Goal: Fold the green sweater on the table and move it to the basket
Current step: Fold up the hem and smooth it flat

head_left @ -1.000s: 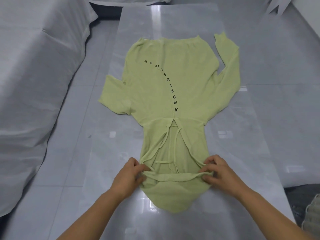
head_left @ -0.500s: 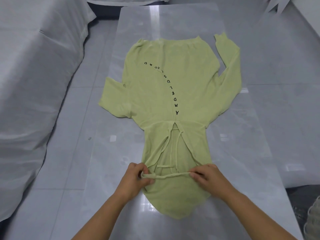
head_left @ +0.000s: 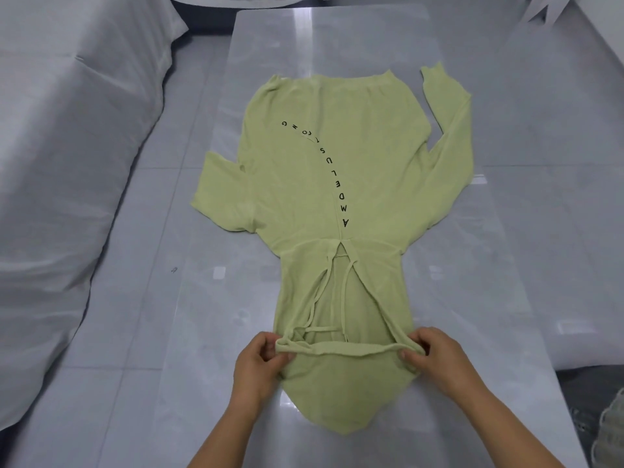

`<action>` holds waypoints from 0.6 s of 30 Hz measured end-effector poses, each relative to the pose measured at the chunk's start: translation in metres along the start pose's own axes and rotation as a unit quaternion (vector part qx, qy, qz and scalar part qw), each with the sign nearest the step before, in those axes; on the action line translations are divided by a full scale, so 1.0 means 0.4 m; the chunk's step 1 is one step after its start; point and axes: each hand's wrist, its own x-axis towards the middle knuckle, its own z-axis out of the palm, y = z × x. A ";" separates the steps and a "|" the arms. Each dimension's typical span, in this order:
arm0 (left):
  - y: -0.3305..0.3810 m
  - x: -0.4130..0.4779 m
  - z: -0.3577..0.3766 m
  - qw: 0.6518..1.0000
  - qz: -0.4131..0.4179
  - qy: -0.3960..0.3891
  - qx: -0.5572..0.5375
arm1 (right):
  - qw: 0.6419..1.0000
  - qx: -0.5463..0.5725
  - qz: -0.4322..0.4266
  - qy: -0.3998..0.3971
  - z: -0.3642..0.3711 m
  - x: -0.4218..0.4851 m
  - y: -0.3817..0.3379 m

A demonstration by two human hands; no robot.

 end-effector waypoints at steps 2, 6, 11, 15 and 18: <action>0.010 -0.019 0.005 0.999 0.017 -0.002 -0.040 | 0.996 0.002 -0.080 0.046 0.004 -0.023 -0.020; 0.030 -0.035 0.015 0.997 0.016 -0.056 -0.043 | 0.990 -0.013 -0.140 0.031 0.019 -0.054 -0.028; 0.032 0.010 -0.031 0.989 -0.049 -0.092 -0.101 | 0.979 0.182 -0.034 0.083 0.003 -0.051 0.007; 0.043 0.028 -0.034 0.977 -0.060 -0.115 -0.169 | 0.943 0.323 -0.010 0.080 -0.018 -0.037 -0.001; 0.055 0.029 -0.018 0.977 -0.056 -0.133 -0.158 | 0.939 0.341 -0.007 0.053 -0.017 -0.028 -0.016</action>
